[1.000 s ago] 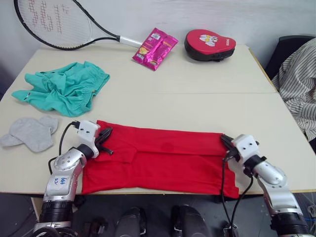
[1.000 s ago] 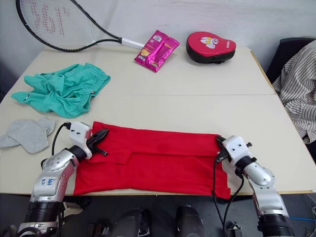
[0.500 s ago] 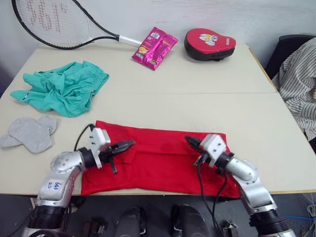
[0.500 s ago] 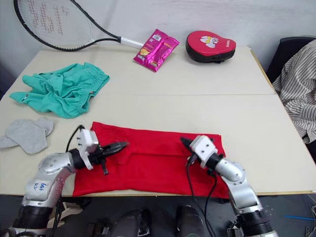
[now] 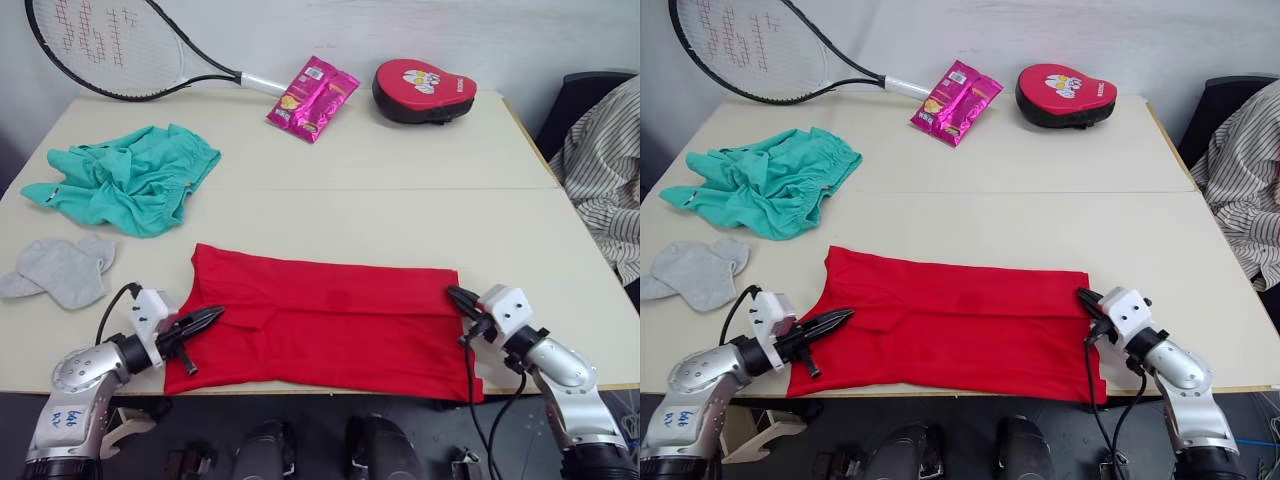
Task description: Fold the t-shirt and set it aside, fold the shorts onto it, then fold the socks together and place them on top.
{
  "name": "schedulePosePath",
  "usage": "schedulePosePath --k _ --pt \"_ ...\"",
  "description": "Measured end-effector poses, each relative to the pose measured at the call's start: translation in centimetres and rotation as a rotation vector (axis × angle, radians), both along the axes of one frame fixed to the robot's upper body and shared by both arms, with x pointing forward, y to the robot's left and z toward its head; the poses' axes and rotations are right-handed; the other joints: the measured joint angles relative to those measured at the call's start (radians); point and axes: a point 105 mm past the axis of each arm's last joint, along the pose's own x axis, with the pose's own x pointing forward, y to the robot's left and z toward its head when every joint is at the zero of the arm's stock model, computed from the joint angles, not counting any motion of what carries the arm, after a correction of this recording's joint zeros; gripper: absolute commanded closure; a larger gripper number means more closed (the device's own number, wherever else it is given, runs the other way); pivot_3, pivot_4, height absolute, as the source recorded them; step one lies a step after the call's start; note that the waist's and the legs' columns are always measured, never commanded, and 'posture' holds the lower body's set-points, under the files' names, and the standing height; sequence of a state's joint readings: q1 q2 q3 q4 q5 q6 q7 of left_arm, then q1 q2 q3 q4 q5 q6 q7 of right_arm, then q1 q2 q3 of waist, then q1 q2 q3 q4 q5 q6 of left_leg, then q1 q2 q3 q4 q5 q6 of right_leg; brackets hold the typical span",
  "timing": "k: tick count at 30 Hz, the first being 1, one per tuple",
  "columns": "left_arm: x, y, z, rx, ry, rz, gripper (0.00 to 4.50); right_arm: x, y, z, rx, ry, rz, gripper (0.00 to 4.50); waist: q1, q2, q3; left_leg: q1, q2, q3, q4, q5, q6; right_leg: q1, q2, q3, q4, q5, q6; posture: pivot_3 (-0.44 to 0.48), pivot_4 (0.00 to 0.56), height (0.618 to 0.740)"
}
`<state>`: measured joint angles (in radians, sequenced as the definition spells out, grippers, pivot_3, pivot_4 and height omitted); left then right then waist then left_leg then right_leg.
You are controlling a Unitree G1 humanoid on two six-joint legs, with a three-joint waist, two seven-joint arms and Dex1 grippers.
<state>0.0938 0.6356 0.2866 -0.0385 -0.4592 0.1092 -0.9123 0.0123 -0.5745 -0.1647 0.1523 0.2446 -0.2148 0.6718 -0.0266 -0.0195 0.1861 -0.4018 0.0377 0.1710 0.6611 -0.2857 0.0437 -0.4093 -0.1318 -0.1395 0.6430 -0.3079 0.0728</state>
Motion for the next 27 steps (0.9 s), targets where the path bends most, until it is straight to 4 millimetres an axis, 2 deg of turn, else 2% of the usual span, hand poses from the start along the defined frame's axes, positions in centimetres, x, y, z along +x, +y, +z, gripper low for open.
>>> schedulePosePath --k 2,3,5,7,11,16,18,24,27 --pt "-0.3 1.0 1.2 -0.016 -0.010 0.009 4.50 0.0 -1.7 0.5 0.072 0.030 -0.048 4.44 0.000 0.001 0.001 0.000 0.000 0.000 0.000 0.000 0.000 0.000 0.000 0.000 0.000 0.000 0.000 0.000 0.150 0.740" --pt "-0.6 1.4 2.1 -0.011 -0.017 -0.008 4.32 0.0 -2.7 1.0 0.102 0.047 -0.065 4.28 0.000 0.001 0.001 0.000 0.000 0.000 0.000 0.000 0.000 0.000 0.000 0.000 0.000 0.000 0.000 0.000 0.150 0.740" --pt "-1.1 1.7 3.3 -0.002 -0.017 -0.043 3.93 0.1 -4.1 2.5 0.117 0.062 -0.062 3.86 0.000 0.003 0.002 0.000 0.000 0.000 0.000 -0.001 0.000 0.000 -0.001 0.000 -0.001 0.000 0.000 0.000 0.150 0.740" --pt "-1.6 0.7 4.5 0.004 -0.018 -0.126 3.34 0.4 -4.6 4.2 0.074 0.100 0.016 3.22 -0.001 0.005 0.003 0.000 0.000 0.000 0.000 -0.001 0.001 0.000 -0.001 0.000 -0.001 0.000 0.000 0.000 0.150 0.740" --pt "-2.4 -2.3 6.3 -0.003 -0.062 -0.293 2.17 1.8 -4.4 7.0 -0.014 0.169 0.183 1.86 -0.002 0.006 0.004 0.000 0.000 0.001 0.000 0.000 0.002 0.000 0.000 0.000 -0.001 -0.001 -0.001 0.000 0.150 0.740" --pt "-3.2 -6.5 6.7 -0.071 -0.129 -0.440 0.59 3.8 -1.9 7.1 -0.125 0.312 0.396 0.12 -0.005 0.008 0.005 -0.001 0.000 0.003 -0.001 0.001 0.003 -0.001 0.000 0.000 -0.001 -0.001 -0.001 0.000 0.150 0.740" --pt "-3.3 -7.5 6.9 -0.092 -0.137 -0.459 0.02 4.8 -0.6 7.3 -0.157 0.354 0.468 0.00 -0.005 0.008 0.005 0.000 0.000 0.003 0.000 0.002 0.003 -0.002 0.001 0.000 0.000 -0.001 -0.001 0.000 0.150 0.740" --pt "-3.8 -8.8 7.7 -0.134 -0.142 -0.503 0.02 6.5 1.7 5.8 -0.213 0.511 0.568 0.00 0.000 0.009 0.005 -0.001 0.000 0.002 0.001 0.002 0.004 -0.001 0.000 -0.001 0.000 -0.001 -0.001 0.000 0.150 0.740" --pt "-3.8 -8.9 7.6 -0.137 -0.133 -0.501 0.00 6.5 2.2 4.7 -0.239 0.579 0.605 0.59 -0.001 0.009 0.005 -0.002 0.000 0.002 0.002 0.002 0.004 -0.001 0.000 -0.001 0.000 -0.001 -0.001 0.000 0.150 0.740"
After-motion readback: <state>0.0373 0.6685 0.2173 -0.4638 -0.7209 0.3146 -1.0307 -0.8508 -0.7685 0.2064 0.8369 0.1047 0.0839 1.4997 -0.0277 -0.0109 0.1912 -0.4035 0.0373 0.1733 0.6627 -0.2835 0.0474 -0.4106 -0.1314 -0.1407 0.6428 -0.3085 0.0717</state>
